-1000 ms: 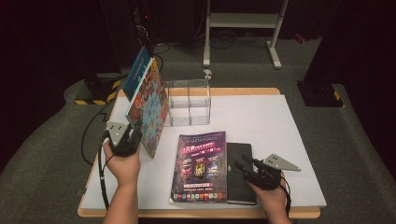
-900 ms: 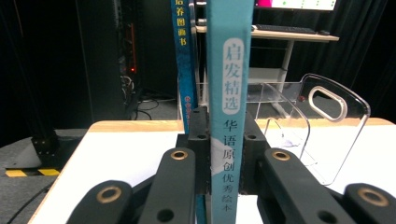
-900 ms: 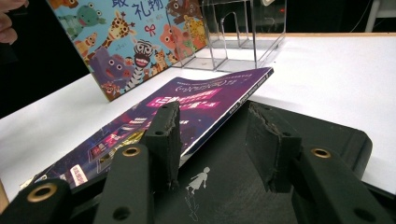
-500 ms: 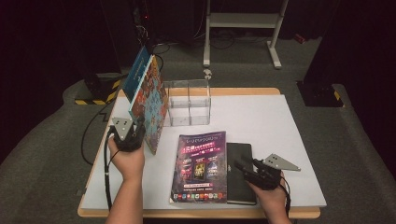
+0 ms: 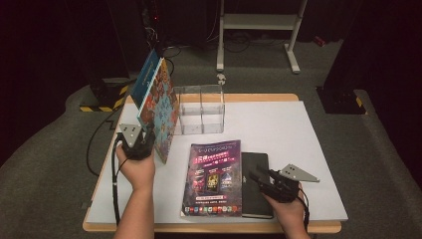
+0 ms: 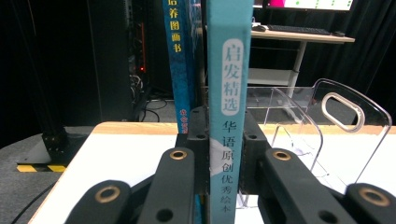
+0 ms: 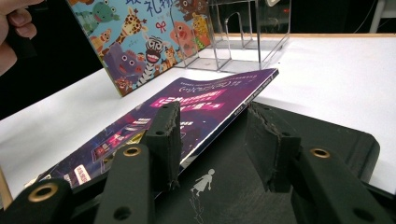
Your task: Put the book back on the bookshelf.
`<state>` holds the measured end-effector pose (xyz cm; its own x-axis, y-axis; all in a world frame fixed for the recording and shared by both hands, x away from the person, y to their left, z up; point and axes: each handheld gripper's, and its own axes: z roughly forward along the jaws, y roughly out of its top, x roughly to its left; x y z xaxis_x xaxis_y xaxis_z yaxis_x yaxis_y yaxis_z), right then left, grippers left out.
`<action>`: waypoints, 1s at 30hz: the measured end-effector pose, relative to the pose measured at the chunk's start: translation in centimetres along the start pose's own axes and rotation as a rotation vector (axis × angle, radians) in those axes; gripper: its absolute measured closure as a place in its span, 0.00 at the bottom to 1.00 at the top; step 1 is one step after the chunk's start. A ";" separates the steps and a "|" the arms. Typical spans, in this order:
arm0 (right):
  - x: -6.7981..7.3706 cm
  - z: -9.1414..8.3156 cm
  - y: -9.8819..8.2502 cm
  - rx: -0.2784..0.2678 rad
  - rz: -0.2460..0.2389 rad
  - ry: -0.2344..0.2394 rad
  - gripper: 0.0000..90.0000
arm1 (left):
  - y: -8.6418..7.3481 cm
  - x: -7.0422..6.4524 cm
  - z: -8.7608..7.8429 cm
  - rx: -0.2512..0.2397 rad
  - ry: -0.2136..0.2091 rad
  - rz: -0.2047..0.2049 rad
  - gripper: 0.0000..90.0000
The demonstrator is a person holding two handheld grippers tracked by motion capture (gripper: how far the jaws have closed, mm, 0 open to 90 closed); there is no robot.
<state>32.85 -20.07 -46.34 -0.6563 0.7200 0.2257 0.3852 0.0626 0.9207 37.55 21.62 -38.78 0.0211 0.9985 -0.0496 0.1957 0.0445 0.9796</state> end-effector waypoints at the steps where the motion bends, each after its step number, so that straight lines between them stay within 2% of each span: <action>1: 0.0 0.0 0.0 0.000 -0.001 -0.001 0.61 | 0.0 0.0 0.0 -0.002 0.000 -0.001 0.87; 4: -0.1 0.0 0.0 -0.001 0.000 -0.002 0.61 | -0.1 0.1 -0.1 -0.006 0.006 0.000 0.86; 6: -0.1 0.0 0.0 0.001 -0.002 -0.002 0.61 | -0.1 0.2 -0.2 -0.007 0.000 0.000 0.82; 10: 0.0 0.1 0.0 0.005 -0.011 -0.008 0.61 | -0.2 0.6 -0.5 -0.007 -0.027 -0.025 0.74; 12: 0.0 0.1 -0.1 0.008 -0.019 -0.013 0.60 | -0.3 0.8 -0.7 -0.001 -0.058 -0.044 0.71; 15: 0.0 0.1 -0.1 0.013 -0.025 -0.019 0.60 | -0.4 1.0 -1.0 0.018 -0.094 -0.045 0.65; 17: 0.0 0.2 -0.2 0.019 -0.029 -0.024 0.60 | -0.6 1.3 -1.2 0.022 -0.124 -0.060 0.63; 18: 0.0 0.2 -0.2 0.019 -0.029 -0.024 0.60 | -0.6 1.3 -1.2 0.022 -0.124 -0.060 0.61; 20: -0.1 0.2 -0.2 0.023 -0.035 -0.029 0.60 | -1.0 1.8 -1.7 0.029 -0.188 -0.087 0.57; 21: -0.1 0.2 -0.2 0.024 -0.039 -0.031 0.59 | -1.0 1.8 -1.7 0.029 -0.188 -0.087 0.55; 25: -0.2 0.3 -0.3 0.030 -0.047 -0.038 0.58 | -2.0 2.4 -2.3 0.080 -0.229 -0.083 0.49; 28: -0.2 0.4 -0.3 0.040 -0.061 -0.042 0.58 | -3.0 3.0 -3.0 0.110 -0.276 -0.115 0.45; 30: -0.1 0.4 -0.4 0.048 -0.074 -0.045 0.57 | -3.9 3.2 -3.4 0.134 -0.305 -0.106 0.42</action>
<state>33.09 -19.90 -46.84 -0.6549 0.7424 0.1416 0.3677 0.1493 0.9179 33.49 24.75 -42.07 0.2822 0.9326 -0.2250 0.3392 0.1224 0.9327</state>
